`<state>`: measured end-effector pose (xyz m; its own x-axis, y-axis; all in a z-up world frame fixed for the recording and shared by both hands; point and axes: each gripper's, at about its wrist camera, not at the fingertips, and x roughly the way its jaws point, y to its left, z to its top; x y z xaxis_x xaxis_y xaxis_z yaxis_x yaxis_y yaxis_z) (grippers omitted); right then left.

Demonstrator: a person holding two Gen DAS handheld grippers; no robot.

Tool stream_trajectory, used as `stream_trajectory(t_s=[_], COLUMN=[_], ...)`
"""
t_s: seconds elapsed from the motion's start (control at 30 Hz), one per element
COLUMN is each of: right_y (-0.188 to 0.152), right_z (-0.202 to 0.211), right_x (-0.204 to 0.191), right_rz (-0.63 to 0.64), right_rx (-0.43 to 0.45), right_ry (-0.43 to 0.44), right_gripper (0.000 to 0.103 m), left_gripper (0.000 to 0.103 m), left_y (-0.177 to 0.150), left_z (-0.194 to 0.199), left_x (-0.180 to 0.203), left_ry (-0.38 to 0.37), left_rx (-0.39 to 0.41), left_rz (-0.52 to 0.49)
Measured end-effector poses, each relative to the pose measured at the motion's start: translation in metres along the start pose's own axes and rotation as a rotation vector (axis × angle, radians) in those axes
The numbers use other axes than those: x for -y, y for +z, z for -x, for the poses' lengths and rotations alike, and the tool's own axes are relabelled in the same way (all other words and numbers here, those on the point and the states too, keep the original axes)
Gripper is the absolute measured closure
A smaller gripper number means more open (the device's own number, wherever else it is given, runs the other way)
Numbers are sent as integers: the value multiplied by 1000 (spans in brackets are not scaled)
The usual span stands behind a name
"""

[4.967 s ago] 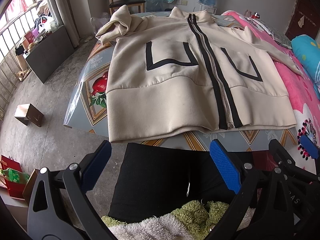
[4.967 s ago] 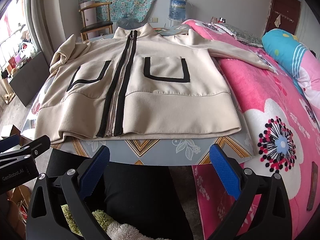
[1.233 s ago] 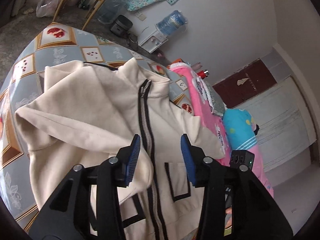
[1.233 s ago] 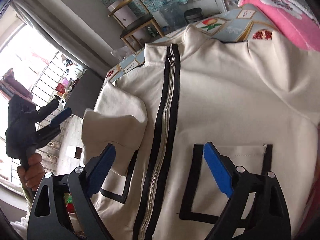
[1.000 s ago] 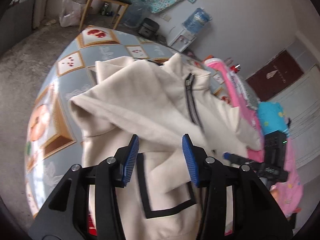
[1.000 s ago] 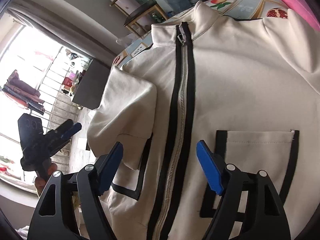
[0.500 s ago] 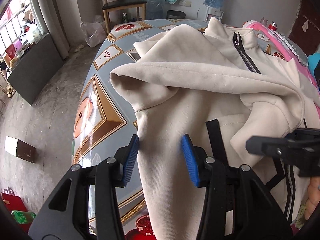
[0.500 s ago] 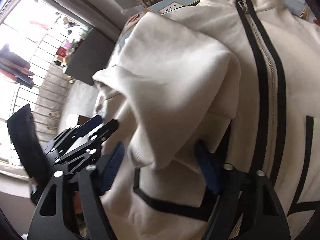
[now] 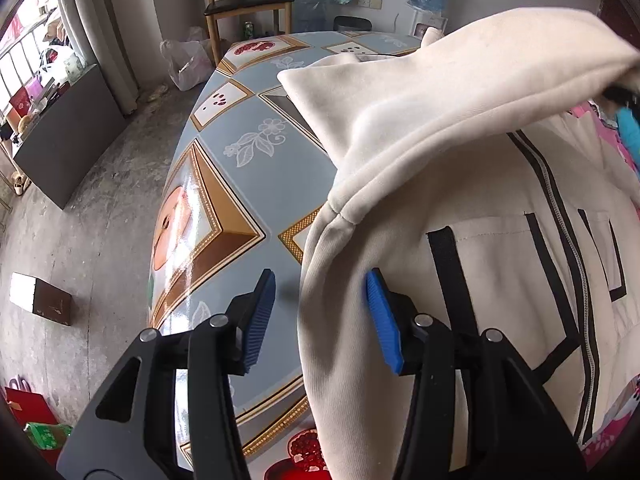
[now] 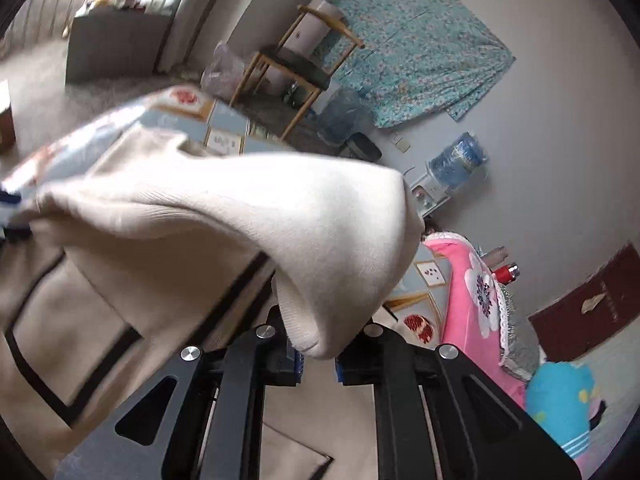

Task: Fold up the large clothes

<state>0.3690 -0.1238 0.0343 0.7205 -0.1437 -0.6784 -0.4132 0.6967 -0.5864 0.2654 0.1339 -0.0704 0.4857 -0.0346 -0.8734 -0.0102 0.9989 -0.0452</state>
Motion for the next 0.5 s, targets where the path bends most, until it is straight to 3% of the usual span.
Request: stream_trajectory(t_s=[0.1,0.17,0.2,0.27,0.33,0.4,0.5], right_y=[-51,-77,-86,-102,-116,-130,-135], right_z=[-31,-35,-32,-21,-17,-22,-46], right_x=[-11,-6,5,32,67,91,103], right_rz=[40,-10,-79,-254,-501,-702,-895], right_rx=[-201,-255,-261,-236,-182,-171,-213], right_ry=[107,163,213,335,512,636,722], right_gripper=[79,76,74,56,46,45,45], left_gripper=[57,57,57,57,57,55,55], left_y=[0,0,0,-1,-3,-4,-3], left_z=[0,1,2,3,4,3,2], left_x=[1,2,1,1,2,3,4], left_ry=[6,7,9,15,24,38,60], left_rx=[-8,-14,-16,-21,-23,-25,-25], left_rz=[-15,-29,-35,-49,-58,-64,-61])
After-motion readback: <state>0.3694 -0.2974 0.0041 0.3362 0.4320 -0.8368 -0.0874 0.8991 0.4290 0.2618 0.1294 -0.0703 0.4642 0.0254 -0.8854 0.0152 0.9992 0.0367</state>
